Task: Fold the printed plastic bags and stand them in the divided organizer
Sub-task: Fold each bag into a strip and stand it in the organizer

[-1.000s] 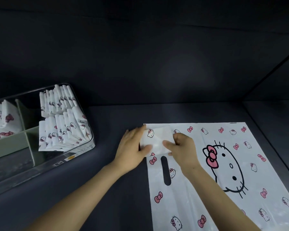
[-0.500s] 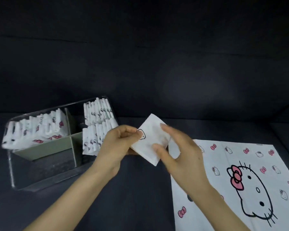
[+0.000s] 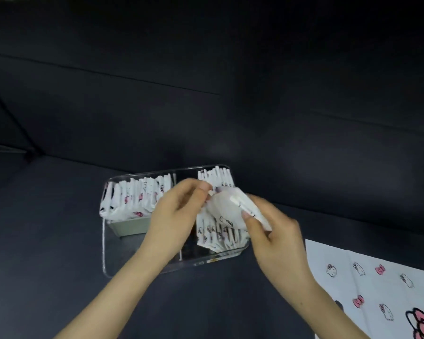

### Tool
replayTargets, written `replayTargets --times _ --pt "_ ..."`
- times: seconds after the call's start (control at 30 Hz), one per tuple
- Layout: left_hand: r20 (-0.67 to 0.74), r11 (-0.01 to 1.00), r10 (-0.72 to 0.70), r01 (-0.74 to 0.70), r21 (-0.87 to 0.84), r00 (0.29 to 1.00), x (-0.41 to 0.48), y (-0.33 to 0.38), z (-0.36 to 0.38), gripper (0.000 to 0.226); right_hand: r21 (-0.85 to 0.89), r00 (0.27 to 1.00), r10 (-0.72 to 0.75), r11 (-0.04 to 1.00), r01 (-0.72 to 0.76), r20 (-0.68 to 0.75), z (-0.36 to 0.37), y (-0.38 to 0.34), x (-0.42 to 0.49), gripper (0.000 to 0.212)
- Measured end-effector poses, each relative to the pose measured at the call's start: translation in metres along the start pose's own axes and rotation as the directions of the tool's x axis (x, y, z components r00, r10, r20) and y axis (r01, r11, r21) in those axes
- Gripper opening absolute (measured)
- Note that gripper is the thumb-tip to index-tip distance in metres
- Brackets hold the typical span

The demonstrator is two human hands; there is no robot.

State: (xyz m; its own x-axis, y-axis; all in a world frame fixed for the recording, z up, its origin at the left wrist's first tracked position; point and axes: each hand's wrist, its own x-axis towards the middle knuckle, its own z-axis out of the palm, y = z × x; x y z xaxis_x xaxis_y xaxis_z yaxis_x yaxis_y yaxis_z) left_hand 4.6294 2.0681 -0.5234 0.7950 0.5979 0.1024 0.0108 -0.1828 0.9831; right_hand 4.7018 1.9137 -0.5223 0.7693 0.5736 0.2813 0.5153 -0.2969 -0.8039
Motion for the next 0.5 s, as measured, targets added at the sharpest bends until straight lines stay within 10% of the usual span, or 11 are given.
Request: replayTargets --times 0.1,0.17,0.5 --pt "0.075 0.634 0.424 -0.355 0.687 0.902 0.026 -0.032 -0.037 0.03 0.152 0.996 0.087 0.985 -0.087 0.004 0.008 -0.011 0.013 0.025" --pt "0.252 0.417 0.403 -0.422 0.805 0.88 0.044 -0.052 -0.055 0.035 0.211 0.992 0.127 0.969 -0.126 0.008 0.017 -0.019 0.022 0.02" --pt "0.258 0.382 0.297 -0.362 0.85 0.919 0.043 -0.099 -0.111 0.038 0.184 0.984 0.167 0.971 -0.153 -0.063 0.081 -0.036 0.057 0.017"
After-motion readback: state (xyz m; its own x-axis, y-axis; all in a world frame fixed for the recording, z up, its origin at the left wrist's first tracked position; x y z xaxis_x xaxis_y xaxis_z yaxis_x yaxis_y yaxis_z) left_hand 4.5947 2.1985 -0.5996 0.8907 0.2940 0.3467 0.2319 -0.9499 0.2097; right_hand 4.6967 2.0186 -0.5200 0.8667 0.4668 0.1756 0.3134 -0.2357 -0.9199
